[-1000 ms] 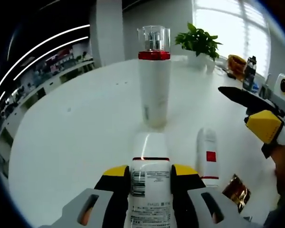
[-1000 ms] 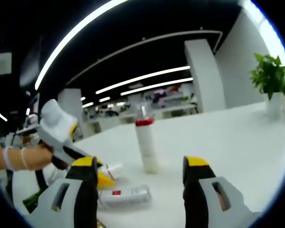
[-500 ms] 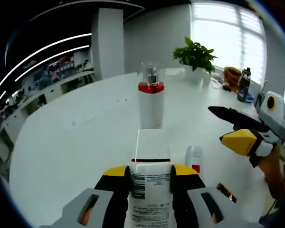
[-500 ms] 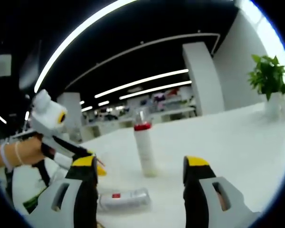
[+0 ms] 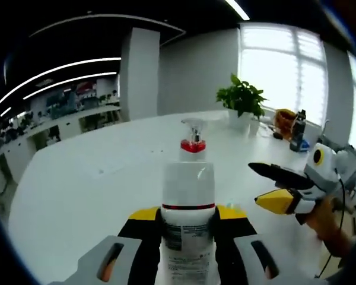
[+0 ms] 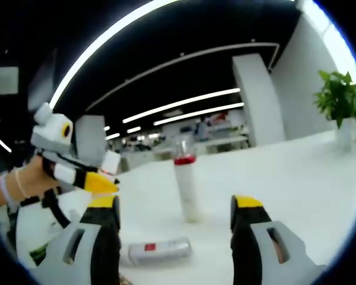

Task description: Arrange the skincare products in the storage area until every visible bottle or jar stands upright without overlapping.

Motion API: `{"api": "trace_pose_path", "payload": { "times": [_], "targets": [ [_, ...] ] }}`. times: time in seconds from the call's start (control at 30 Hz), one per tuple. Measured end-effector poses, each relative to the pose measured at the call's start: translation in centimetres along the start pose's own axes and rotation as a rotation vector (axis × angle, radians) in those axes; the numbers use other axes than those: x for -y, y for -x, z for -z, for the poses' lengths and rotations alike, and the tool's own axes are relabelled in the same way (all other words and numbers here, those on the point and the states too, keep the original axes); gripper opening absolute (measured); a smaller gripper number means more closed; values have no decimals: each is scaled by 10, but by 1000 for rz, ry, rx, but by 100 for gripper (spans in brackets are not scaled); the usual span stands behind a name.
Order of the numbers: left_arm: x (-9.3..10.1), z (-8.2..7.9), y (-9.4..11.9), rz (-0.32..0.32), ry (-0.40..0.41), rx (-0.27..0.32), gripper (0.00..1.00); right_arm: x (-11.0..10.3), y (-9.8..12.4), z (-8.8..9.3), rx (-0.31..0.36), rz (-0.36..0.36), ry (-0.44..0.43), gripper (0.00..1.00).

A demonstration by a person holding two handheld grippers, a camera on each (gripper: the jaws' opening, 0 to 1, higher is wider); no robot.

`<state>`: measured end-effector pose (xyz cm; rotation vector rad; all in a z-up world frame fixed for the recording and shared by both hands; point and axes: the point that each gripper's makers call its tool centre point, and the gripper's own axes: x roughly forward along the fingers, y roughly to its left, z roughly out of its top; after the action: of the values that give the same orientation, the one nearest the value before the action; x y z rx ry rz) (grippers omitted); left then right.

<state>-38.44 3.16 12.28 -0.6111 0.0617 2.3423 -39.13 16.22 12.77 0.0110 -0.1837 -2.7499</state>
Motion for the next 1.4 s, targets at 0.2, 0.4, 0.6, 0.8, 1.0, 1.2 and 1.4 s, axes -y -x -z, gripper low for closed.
{"api": "trace_pose_path", "payload": {
  "times": [0.2, 0.4, 0.6, 0.8, 1.0, 1.2, 1.4],
  "targets": [
    [-10, -14, 4, 8, 30, 54, 34, -8, -6, -1, -1, -46, 12, 75],
    [-15, -26, 10, 14, 45, 120, 34, -35, -9, -3, 8, -165, 35, 75],
    [-15, -39, 20, 8, 55, 201, 34, -64, -12, 11, -51, -270, 147, 77],
    [-2, -52, 31, 24, 45, 272, 34, -100, -6, 22, -46, -364, 294, 76],
    [29, -57, 37, 52, -8, 328, 34, -117, -6, 31, -34, -394, 362, 73],
    [45, -59, 31, 67, -22, 339, 34, -118, -6, 28, -17, -392, 362, 71],
    [61, -59, 28, 96, -19, 359, 34, -113, -7, 28, -19, -364, 365, 63]
  ]
}}
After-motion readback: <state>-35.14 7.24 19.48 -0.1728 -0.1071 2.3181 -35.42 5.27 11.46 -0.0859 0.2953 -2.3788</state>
